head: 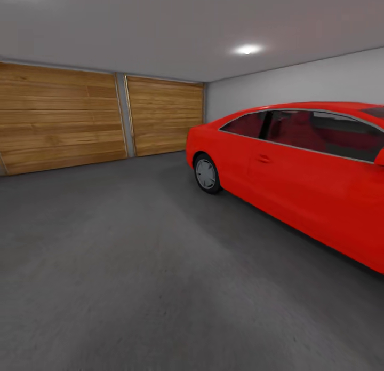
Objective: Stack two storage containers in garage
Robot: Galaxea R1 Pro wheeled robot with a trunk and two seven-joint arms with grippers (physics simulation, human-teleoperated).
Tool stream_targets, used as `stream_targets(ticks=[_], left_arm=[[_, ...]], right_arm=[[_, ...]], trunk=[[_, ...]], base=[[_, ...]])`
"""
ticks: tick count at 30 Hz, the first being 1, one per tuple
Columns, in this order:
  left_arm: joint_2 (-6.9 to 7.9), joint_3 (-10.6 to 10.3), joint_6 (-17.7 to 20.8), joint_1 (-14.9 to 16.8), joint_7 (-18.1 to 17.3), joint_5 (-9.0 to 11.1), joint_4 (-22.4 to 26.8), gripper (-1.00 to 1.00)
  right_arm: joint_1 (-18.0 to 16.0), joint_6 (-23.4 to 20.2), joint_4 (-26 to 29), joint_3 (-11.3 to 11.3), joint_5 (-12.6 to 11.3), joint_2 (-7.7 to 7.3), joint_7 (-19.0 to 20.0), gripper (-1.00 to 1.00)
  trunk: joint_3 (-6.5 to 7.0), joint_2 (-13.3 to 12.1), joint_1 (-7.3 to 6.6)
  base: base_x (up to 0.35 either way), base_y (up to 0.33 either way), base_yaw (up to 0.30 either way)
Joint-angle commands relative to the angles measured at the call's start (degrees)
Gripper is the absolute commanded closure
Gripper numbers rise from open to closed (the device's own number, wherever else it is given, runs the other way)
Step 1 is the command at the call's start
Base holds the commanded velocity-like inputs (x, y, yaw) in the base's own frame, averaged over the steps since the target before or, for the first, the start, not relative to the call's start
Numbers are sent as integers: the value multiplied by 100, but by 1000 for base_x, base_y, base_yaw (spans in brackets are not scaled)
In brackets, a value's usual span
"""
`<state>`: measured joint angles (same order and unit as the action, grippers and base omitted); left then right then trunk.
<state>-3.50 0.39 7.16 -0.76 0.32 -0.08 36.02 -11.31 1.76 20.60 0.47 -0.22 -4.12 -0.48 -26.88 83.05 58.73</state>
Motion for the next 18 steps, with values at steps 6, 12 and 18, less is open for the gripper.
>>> stream_targets(ticks=[6,12,18], left_arm=[[-9,5,39,-5,3,-1,18,-100],[-17,0,39,-5,3,0,19,-100],[-31,-4,39,-5,-4,0,19,-100]], right_arm=[[-3,18,-3,5,-4,-1,-5,-100],[-3,18,-3,5,-4,-1,-10,-100],[-2,18,-3,5,-4,-1,-13,-100]], trunk=[[-5,3,0],[-5,3,0],[-5,3,0]], base=[[0,0,299],[0,0,299],[0,0,299]])
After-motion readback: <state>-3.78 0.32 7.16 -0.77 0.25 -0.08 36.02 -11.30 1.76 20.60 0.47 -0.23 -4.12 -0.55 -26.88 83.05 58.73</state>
